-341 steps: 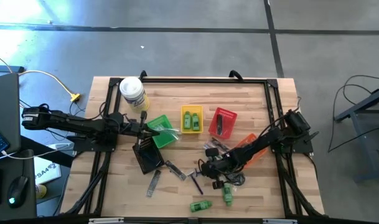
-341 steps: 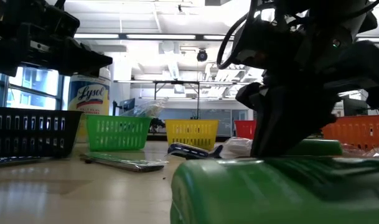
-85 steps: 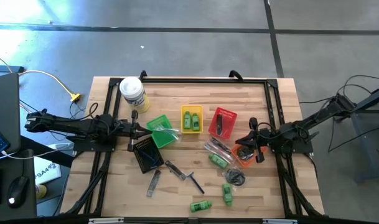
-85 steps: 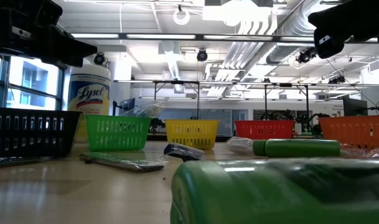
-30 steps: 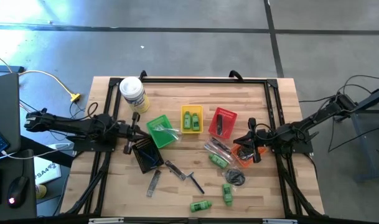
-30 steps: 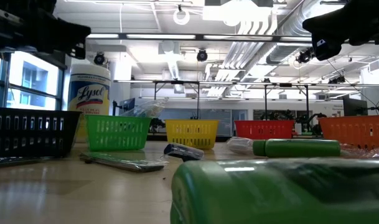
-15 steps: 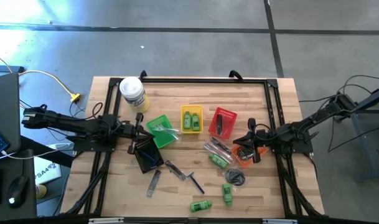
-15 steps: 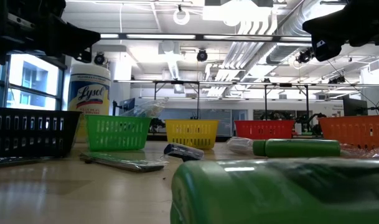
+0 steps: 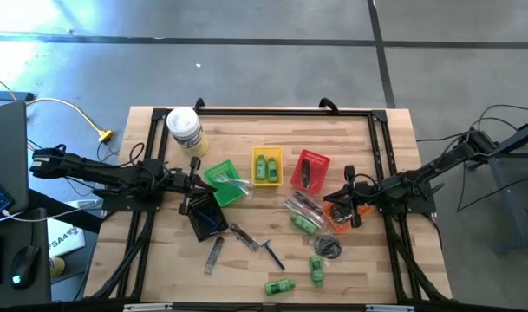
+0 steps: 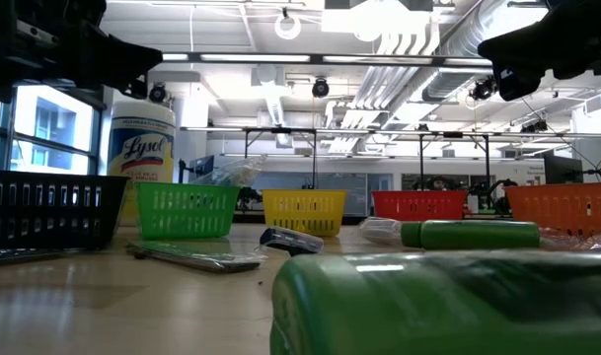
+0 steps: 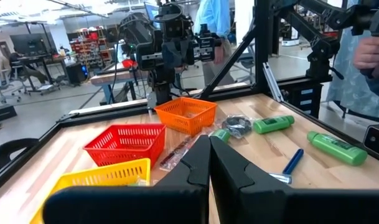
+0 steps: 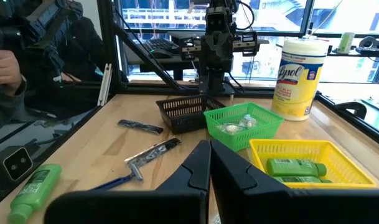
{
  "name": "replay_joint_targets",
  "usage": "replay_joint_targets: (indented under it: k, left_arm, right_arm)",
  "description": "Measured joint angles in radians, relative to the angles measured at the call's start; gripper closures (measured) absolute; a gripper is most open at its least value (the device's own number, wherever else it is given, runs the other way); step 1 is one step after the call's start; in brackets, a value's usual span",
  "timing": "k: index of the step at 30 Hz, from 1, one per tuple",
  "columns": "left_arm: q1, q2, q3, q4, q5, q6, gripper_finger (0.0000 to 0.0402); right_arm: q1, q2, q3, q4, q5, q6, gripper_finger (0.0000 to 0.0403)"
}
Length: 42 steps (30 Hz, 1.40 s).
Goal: Pick & Place Travel size toiletries
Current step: Put the black hairbrush into the orange bin
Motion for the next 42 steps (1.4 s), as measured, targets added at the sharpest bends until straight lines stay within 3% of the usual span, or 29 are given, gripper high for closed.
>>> replay_joint_targets:
  k: [42]
  left_arm:
    - [0.0, 0.0, 0.006, -0.005, 0.005, -0.031, 0.0402]
  right_arm:
    - [0.0, 0.0, 0.0, 0.0, 0.046, -0.002, 0.04]
